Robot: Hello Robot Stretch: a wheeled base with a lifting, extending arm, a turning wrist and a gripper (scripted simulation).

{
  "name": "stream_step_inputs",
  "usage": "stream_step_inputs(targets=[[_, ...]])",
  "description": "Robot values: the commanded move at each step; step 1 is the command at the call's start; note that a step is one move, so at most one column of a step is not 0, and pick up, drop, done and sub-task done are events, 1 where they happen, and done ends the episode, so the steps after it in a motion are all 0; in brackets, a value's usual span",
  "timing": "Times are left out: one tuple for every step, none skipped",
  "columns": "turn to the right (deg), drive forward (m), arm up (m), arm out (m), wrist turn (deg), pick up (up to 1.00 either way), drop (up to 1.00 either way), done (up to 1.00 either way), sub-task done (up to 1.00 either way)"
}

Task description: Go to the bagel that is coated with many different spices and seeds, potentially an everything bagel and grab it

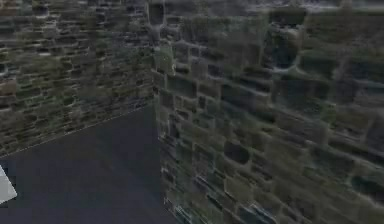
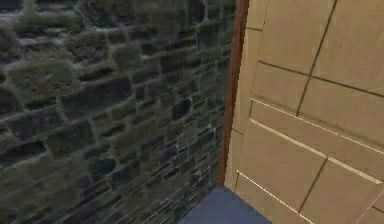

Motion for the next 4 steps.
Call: stream_step_inputs(targets=[[18.0,0.00,0.00,0.00,0.0,0.00,0.00,0.00,0.00],[0.0,0.05,0.00,0.00,0.0,0.00,0.00,0.00,0.00],[-45.0,0.00,0.00,0.00,0.0,0.00,0.00,0.00,0.00],[-9.0,0.00,0.00,0.00,0.0,0.00,0.00,0.00,0.00]])
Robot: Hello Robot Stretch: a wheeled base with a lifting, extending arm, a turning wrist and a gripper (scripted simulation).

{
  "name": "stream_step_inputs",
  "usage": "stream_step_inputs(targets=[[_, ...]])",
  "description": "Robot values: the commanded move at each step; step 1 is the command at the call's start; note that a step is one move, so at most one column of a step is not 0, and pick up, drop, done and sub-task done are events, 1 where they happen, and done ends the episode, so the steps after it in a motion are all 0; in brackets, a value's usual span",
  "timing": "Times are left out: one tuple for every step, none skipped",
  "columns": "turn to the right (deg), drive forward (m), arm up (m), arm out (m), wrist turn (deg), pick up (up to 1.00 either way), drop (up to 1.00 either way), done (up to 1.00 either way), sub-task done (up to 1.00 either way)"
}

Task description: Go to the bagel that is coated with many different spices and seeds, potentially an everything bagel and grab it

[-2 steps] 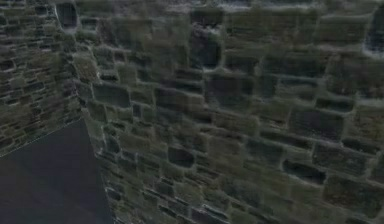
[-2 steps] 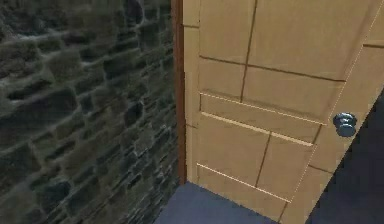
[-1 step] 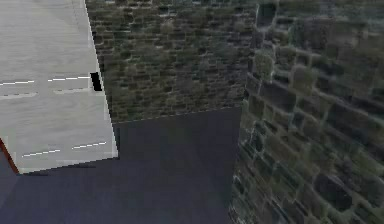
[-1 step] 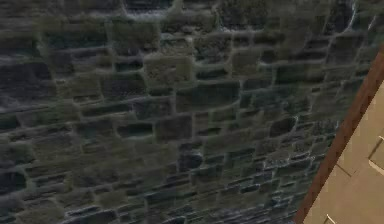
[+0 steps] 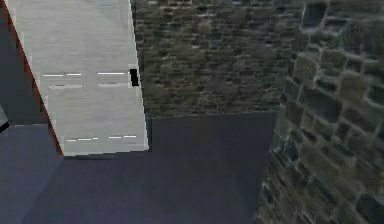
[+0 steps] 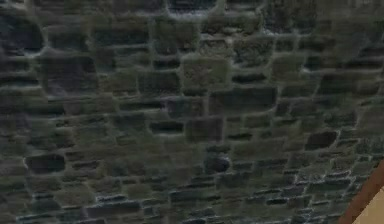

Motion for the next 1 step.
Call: stream_step_inputs(targets=[[0.0,0.30,0.00,0.00,0.0,0.00,0.00,0.00,0.00]])
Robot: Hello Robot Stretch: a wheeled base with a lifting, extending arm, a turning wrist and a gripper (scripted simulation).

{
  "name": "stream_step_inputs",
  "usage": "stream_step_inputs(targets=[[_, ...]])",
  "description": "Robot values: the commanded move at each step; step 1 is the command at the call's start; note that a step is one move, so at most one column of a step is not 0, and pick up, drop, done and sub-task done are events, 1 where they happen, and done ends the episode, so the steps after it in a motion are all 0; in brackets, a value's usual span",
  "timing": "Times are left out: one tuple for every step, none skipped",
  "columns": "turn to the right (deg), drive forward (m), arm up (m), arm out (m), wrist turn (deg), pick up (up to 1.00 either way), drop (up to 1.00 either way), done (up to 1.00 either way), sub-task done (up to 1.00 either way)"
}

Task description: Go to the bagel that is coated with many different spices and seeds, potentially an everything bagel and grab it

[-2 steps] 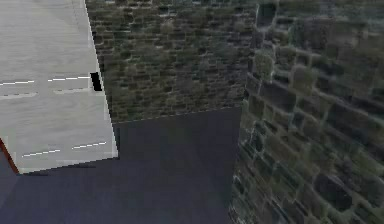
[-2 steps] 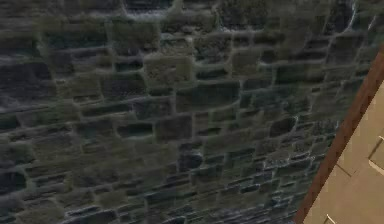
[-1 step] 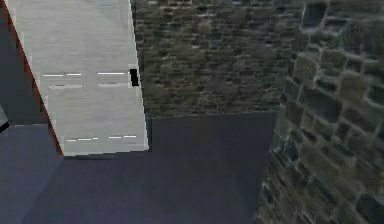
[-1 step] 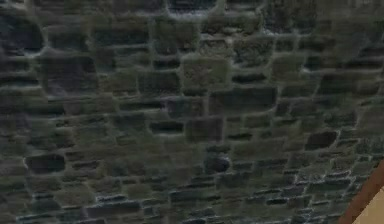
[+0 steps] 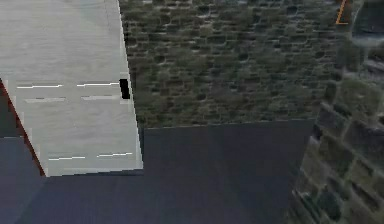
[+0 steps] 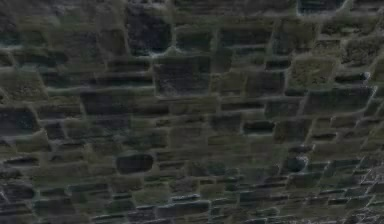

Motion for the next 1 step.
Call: stream_step_inputs(targets=[[-6.0,0.00,0.00,0.00,0.0,0.00,0.00,0.00,0.00]])
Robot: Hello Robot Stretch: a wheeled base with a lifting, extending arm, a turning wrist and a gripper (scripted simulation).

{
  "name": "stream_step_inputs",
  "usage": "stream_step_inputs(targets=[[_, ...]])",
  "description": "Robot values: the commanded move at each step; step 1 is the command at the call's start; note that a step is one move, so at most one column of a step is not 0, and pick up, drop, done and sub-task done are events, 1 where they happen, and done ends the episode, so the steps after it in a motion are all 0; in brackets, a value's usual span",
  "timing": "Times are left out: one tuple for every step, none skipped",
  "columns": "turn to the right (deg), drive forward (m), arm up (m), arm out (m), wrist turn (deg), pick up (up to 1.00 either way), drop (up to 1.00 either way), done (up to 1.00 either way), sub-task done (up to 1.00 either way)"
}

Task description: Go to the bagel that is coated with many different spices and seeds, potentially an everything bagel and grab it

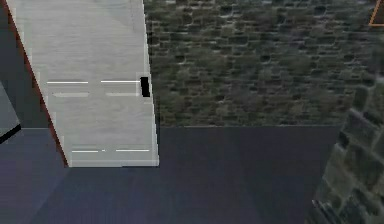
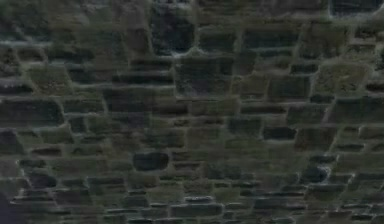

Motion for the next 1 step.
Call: stream_step_inputs(targets=[[0.0,0.15,0.00,0.00,0.0,0.00,0.00,0.00,0.00]])
